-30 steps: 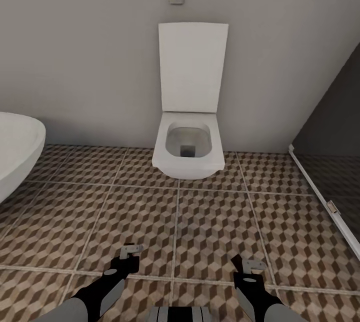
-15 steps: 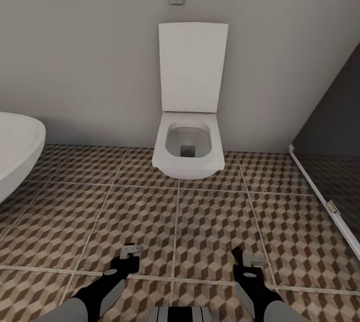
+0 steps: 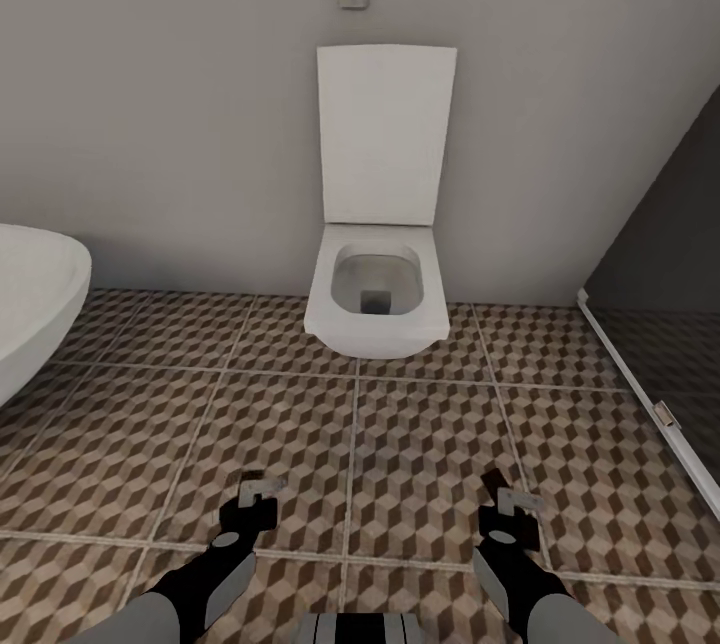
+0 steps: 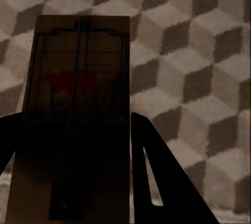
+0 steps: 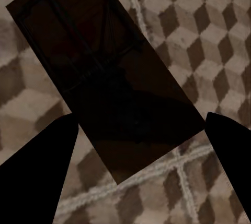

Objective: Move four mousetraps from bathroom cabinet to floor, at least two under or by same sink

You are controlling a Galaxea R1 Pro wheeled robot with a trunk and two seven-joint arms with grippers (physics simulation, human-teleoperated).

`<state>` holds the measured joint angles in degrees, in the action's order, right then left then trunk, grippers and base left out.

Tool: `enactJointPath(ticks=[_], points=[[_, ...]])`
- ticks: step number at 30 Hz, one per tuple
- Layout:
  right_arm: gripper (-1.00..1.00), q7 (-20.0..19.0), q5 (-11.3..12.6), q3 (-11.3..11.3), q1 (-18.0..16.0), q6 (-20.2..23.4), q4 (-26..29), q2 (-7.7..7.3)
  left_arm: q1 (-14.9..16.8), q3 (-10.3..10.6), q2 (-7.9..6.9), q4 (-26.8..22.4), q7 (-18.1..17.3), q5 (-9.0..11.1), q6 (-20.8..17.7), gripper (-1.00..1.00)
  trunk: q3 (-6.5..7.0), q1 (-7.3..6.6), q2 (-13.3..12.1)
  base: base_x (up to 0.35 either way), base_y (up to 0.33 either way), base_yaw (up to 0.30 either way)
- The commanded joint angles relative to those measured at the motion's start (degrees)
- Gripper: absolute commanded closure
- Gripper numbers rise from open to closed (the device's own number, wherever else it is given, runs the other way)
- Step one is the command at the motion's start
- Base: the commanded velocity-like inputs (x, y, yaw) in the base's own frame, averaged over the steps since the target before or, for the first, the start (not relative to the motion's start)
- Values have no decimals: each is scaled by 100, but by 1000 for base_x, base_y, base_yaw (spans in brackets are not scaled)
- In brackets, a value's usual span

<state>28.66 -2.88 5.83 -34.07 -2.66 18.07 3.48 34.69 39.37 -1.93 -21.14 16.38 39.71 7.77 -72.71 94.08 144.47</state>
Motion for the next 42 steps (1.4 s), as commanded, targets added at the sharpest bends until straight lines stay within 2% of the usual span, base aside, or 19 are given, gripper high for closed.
enactJointPath(ticks=[1,4,7,11,12,18,21,30,42], points=[[100,-36,-22,46,-17,-31,11,6,8,45,-8,-88,-33,37,-85,100,-4,-1,1,0,0,0],[100,-30,-43,25,-134,39,129,4,144,43,-28,-355,-451,28,-427,100,-4,-1,1,0,0,0],[100,-32,-52,19,-267,127,184,2,386,38,-36,-403,-680,23,-533,100,-4,-1,1,0,0,0],[100,-47,-70,13,-349,169,219,-3,570,36,-46,-478,-817,-38,-555,100,-4,-1,1,0,0,0],[100,-52,-74,10,-363,179,224,-4,603,38,-44,-523,-844,-104,-562,100,-4,-1,1,0,0,0],[100,-61,-80,3,-385,194,232,-5,654,19,-6,-574,-803,-588,-604,100,-4,-1,1,0,0,0],[100,-67,-78,0,-384,198,232,-4,662,0,-3,-574,-753,-684,-587,100,-4,-1,1,3,0,0],[100,-73,-78,-38,-387,196,188,-1,670,-27,-4,-561,-707,-743,-571,100,-4,-1,1,214,59,0],[100,-175,-87,-64,-386,196,146,-70,671,-35,-42,-558,-768,-743,-548,100,-4,-1,1,314,86,0]])
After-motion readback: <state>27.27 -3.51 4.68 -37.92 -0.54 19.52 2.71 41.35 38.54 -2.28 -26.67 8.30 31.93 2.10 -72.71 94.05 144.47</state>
